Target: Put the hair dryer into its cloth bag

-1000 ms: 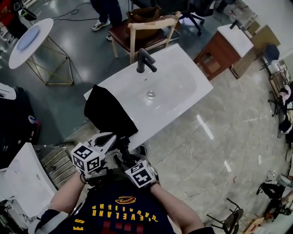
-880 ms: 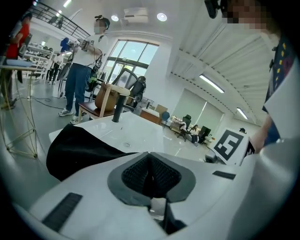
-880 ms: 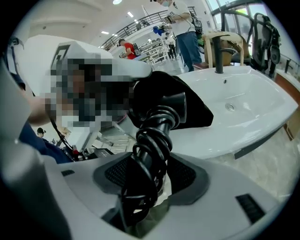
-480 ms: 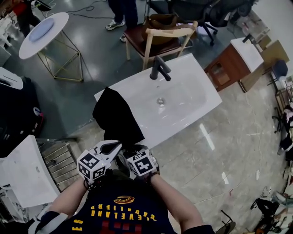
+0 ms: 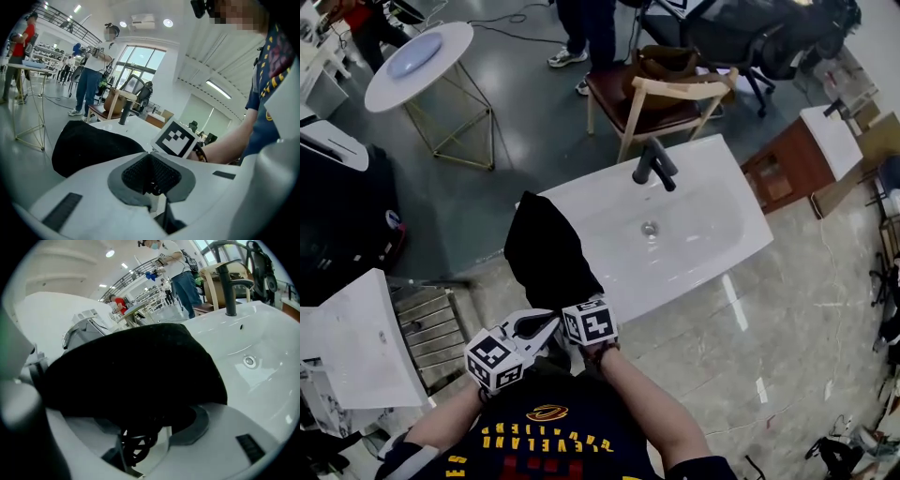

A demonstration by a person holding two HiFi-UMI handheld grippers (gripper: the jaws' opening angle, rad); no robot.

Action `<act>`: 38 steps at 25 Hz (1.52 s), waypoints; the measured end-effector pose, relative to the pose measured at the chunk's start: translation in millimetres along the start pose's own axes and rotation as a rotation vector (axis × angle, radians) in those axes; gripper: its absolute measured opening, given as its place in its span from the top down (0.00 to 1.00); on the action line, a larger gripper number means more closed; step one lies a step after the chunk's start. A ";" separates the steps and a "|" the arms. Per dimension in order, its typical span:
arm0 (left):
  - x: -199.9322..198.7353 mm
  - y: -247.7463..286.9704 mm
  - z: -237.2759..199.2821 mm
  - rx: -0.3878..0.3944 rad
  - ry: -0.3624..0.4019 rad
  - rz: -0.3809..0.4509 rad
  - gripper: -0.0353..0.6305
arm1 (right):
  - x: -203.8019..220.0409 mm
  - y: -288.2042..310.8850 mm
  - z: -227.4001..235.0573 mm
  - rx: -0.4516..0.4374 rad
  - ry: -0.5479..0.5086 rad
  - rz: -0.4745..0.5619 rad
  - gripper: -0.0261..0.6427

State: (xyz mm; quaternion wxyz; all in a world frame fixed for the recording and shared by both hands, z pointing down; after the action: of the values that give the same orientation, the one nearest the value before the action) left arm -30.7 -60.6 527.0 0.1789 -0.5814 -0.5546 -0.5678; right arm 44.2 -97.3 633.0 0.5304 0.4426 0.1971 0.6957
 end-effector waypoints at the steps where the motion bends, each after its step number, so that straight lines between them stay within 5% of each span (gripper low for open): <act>1: -0.8 -0.5 1.3 -0.007 0.005 0.000 0.92 | -2.8 0.6 -0.6 -0.015 0.010 0.003 0.61; 6: -11.0 -4.2 -8.7 -0.059 0.033 0.015 0.92 | -4.8 -5.3 -1.4 -0.044 0.006 -0.046 0.61; 11: -15.1 3.3 -8.6 -0.031 0.005 0.036 0.92 | -5.8 -10.8 5.3 -0.020 -0.045 -0.059 0.61; 18: -8.8 8.1 3.0 -0.007 -0.067 0.049 0.92 | -15.9 -1.0 1.9 -0.129 0.077 0.027 0.61; 25: -9.5 2.1 18.6 0.106 -0.179 0.094 0.92 | -15.2 0.7 1.5 -0.159 0.149 0.107 0.61; 29: -9.7 1.0 20.4 0.101 -0.183 0.091 0.92 | -16.4 5.1 6.6 -0.123 0.174 0.121 0.61; 34: -12.1 4.6 48.0 0.226 -0.116 0.042 0.94 | -21.1 13.3 17.2 -0.029 0.109 0.072 0.61; 38: -9.9 -2.4 23.4 0.111 -0.138 0.061 0.94 | -22.1 16.2 13.3 0.016 0.016 0.033 0.61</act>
State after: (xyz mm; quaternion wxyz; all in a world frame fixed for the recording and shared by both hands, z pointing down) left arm -19.3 -44.6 510.6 0.1896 -0.6249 -0.5784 -0.4889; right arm 47.0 -125.9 643.1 0.5138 0.4444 0.1997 0.7061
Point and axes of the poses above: the fingertips, and each gripper's own axes: y forward along the fingers, z to its right, x out of its underside, the point moved 5 cm from there along -y, backward along the fingers, and after that the axes turned 8 degrees about y, right-handed, at the moved point
